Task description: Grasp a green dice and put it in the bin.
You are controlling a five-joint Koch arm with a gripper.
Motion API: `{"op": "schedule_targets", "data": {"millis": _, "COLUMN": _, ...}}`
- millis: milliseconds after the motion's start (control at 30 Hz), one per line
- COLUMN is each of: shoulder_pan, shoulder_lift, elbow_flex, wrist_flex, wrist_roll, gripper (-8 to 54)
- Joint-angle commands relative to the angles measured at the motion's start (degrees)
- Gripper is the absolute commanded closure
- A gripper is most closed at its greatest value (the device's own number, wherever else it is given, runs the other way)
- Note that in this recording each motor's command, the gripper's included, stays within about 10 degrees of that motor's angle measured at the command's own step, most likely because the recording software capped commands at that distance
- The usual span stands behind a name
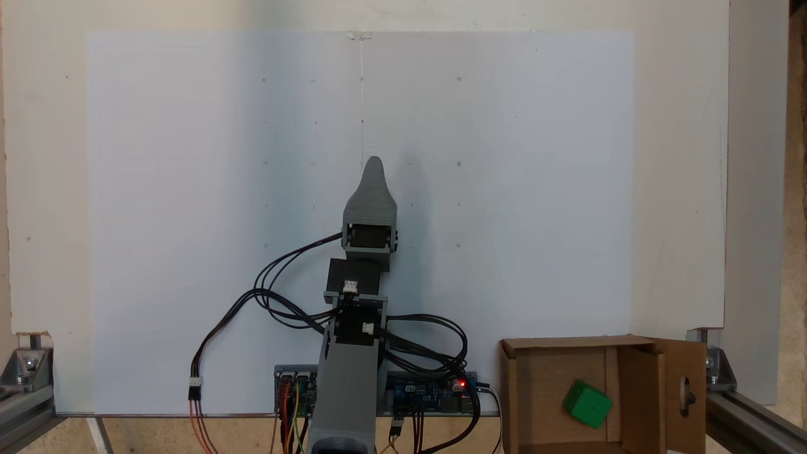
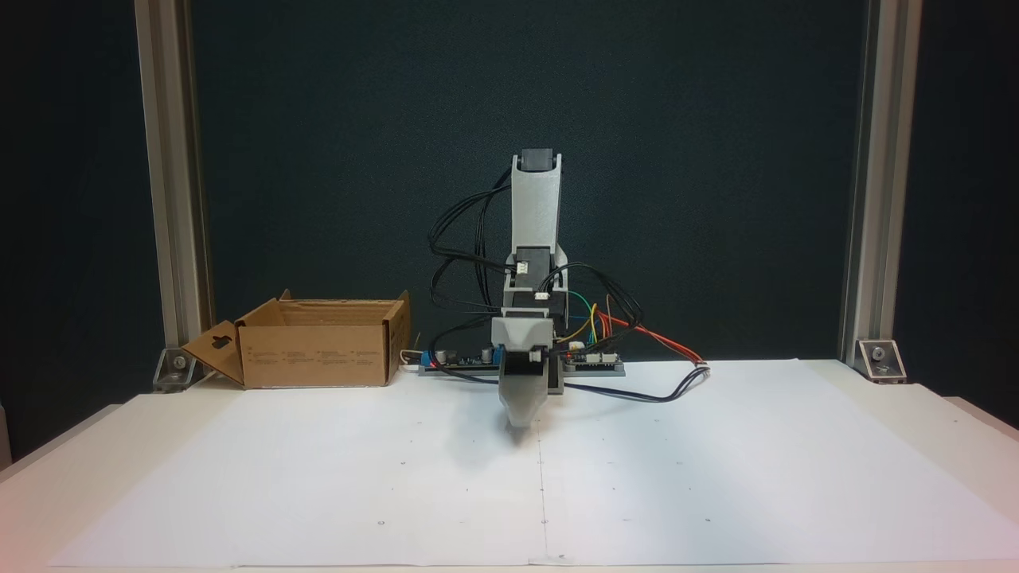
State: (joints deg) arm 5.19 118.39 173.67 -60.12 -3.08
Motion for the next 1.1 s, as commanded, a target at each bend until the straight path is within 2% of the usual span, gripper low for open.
{"op": "schedule_targets", "data": {"millis": 0, "shoulder_pan": 1.05, "shoulder_lift": -0.18, "elbow_flex": 0.09, "wrist_flex": -9.47, "wrist_roll": -2.64, "gripper": -0.5}}
{"op": "schedule_targets", "data": {"millis": 133, "shoulder_pan": 2.64, "shoulder_lift": -0.18, "elbow_flex": 2.55, "wrist_flex": -17.58, "wrist_roll": -2.55, "gripper": -0.6}}
{"op": "schedule_targets", "data": {"millis": 1067, "shoulder_pan": 1.41, "shoulder_lift": 0.09, "elbow_flex": 5.45, "wrist_flex": -16.96, "wrist_roll": -2.46, "gripper": -0.2}}
